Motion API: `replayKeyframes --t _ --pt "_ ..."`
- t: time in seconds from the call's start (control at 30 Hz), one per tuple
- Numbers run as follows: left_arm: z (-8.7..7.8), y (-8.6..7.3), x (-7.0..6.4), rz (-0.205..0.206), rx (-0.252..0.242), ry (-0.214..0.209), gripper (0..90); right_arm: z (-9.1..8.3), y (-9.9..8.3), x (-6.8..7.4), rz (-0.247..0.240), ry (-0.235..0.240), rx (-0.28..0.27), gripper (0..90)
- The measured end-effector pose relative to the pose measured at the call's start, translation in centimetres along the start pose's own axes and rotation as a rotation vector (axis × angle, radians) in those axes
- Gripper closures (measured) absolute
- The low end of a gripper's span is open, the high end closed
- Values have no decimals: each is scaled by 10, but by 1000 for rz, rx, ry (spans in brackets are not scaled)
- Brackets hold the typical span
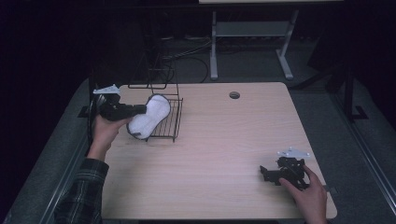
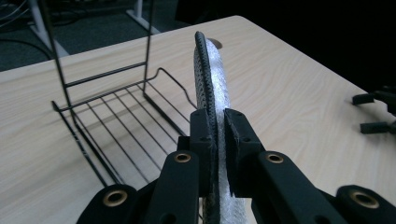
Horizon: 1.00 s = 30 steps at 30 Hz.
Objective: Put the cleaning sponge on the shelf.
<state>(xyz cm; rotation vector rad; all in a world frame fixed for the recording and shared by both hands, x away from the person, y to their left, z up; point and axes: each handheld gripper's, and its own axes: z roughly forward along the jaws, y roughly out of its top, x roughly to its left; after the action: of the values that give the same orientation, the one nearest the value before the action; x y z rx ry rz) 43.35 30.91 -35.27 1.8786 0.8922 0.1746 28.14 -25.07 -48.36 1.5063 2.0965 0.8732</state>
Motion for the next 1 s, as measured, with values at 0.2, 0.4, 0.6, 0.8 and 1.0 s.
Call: replayKeyframes --t 0.2,0.4,0.6,0.8,1.0 --pt "5 1 10 -26 -5 9 825 0 0 0 0 0 0 0" --pt "13 -4 25 -62 -12 18 825 0 0 0 -1 1 -1 0" --pt "20 -7 34 -82 -22 25 824 0 0 0 -2 1 -1 0" --pt "31 -5 42 -101 -6 36 823 0 0 0 -1 1 0 0" --pt "38 -6 48 -121 9 68 819 0 0 0 -1 1 0 0"
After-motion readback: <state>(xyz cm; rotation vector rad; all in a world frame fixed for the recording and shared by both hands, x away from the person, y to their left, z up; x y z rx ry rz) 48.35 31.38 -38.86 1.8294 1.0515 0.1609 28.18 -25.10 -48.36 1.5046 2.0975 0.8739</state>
